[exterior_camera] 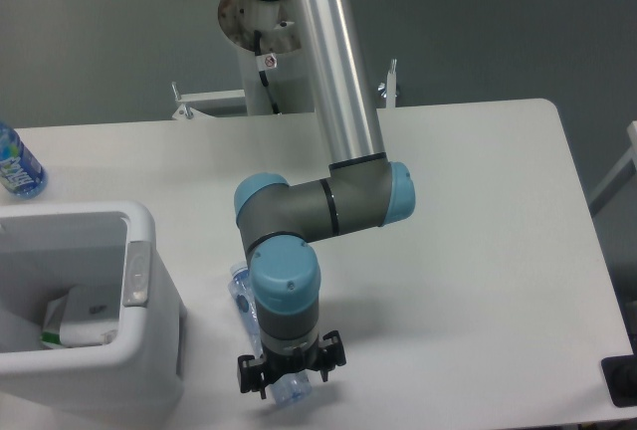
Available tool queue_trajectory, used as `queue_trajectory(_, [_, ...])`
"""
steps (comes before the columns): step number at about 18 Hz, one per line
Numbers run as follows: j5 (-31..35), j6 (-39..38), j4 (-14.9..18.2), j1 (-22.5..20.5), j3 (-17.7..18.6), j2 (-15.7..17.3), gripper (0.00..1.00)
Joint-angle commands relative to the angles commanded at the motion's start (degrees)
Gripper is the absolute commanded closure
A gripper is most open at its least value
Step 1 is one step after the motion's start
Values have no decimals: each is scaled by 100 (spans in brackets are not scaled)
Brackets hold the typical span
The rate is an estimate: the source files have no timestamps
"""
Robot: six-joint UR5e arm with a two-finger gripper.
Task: Place the trash in the trash can
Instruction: 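Close the gripper on the bottle's cap end and lift it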
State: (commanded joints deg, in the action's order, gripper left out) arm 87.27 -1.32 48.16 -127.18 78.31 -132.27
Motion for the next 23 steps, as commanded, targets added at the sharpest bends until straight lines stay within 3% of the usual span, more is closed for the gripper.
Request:
queue_trajectory(6, [290, -9, -18, 70, 27, -97, 2])
queue_trajectory(10, [308, -26, -18, 88, 62, -53, 38])
queue_trajectory(11, [316, -26, -18, 88, 62, -53, 41])
queue_trajectory(19, [299, 0, -44, 79, 44, 35, 42])
queue_trajectory(23, [246, 0, -53, -157, -87, 446, 41])
